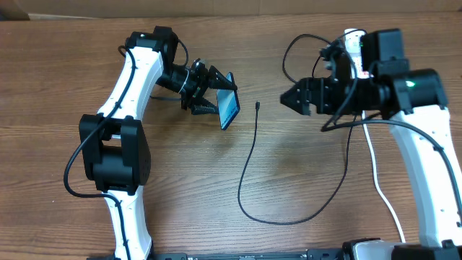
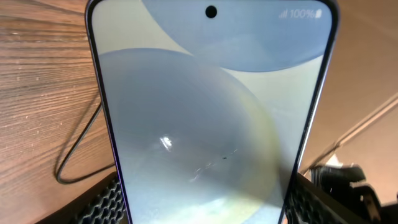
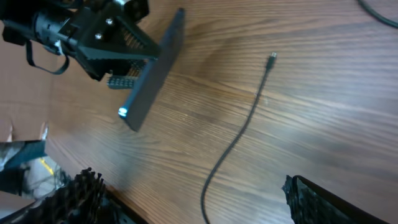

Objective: Plug charger to phone and switch on socket
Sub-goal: 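Reach the right gripper to the phone's lower edge and grasp it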

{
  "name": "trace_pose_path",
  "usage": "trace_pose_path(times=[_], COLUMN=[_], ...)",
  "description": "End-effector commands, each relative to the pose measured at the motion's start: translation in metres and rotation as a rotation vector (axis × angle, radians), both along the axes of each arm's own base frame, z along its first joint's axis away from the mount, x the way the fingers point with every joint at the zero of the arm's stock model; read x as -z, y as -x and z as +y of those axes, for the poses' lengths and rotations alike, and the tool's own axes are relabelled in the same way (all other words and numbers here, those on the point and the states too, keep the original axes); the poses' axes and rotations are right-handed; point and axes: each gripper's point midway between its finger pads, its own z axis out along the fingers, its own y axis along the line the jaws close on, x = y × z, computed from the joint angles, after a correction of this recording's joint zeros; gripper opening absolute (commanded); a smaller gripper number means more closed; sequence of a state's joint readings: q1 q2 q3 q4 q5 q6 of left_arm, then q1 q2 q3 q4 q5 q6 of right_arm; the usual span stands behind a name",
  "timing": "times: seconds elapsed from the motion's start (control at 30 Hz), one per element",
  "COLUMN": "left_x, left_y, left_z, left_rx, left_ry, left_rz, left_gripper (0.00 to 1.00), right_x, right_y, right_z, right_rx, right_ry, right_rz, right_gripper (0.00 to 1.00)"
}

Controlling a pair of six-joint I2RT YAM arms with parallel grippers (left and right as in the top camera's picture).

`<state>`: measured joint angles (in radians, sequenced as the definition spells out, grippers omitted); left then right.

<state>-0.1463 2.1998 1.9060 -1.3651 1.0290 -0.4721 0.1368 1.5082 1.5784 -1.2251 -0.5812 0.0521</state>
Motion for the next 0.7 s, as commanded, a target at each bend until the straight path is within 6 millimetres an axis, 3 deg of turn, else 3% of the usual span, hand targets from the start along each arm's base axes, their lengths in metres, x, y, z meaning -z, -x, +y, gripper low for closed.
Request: trace_pose_path(times=[0.0, 0.27, 0.5, 0.67], left_x=[-0.008, -0.023, -0.036, -0.032], left_y=[-0.008, -0.006, -0.006, -0.007], left_z=[0.000, -0.008, -0.013, -0.012], left_rx=[-0.085, -0.153, -0.167, -0.176], left_ry=[-0.011, 0.060, 0.130, 0.108], left_rz=[0.093, 0.241, 0.298, 0.306], left_gripper=[0.04, 0.04, 0.04, 0.04], right_x=[-0.006, -0.007, 0.012, 0.023], right_y=[-0.003, -0.024, -0.030, -0.031], right_z=[0.021, 0.058, 0.078, 0.095], right_rx=[0.004, 0.180, 0.293, 0.292], right_ry=[-0.015, 0.086, 0.064, 0.047], right_rz=[-0.013, -0.096, -0.012, 0.023], right_gripper=[0.93, 0.91, 0.73, 0.70])
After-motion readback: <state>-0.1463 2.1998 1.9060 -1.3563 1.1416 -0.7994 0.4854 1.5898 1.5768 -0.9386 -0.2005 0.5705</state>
